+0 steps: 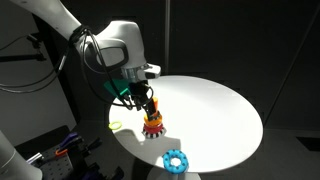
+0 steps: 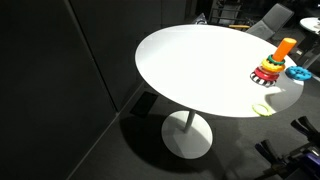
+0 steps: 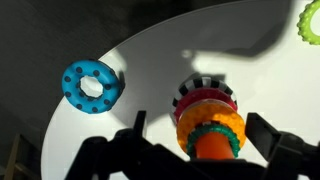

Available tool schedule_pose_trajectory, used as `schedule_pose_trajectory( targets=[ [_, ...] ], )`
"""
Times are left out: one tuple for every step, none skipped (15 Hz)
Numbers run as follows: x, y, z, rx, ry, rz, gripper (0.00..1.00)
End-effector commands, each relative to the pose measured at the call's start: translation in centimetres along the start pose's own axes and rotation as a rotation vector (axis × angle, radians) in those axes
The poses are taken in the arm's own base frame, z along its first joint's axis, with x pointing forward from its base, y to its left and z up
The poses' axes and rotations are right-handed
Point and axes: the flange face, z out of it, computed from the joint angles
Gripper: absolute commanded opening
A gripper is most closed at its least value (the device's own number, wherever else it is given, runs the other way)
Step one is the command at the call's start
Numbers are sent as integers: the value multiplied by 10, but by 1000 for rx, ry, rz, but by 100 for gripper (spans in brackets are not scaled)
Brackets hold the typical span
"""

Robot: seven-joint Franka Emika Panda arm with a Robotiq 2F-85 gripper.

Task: Put the dark green ring on the table

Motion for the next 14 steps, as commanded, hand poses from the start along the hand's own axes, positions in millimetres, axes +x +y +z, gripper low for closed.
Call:
schedule_pose_trajectory(
  targets=[
    [7, 0, 12, -13, 25, 18, 100],
    [9, -1, 16, -12, 34, 17, 100],
    [10, -2, 19, -9, 40, 16, 100],
    [12, -2, 21, -6, 47, 14, 100],
    [13, -3, 23, -4, 52, 12, 100],
    [14, -4, 24, -3, 57, 12, 100],
    [15, -4, 26, -4, 64, 10, 100],
    [16, -4, 27, -4, 70, 9, 100],
    [18, -5, 29, -3, 75, 8, 100],
    [19, -5, 29, -2, 80, 6, 100],
    [21, -7, 30, 2, 84, 2, 100],
    [22, -7, 30, 3, 87, 1, 100],
    [23, -8, 31, 6, 88, 0, 100],
    [24, -9, 31, 10, 89, -1, 100]
  ],
)
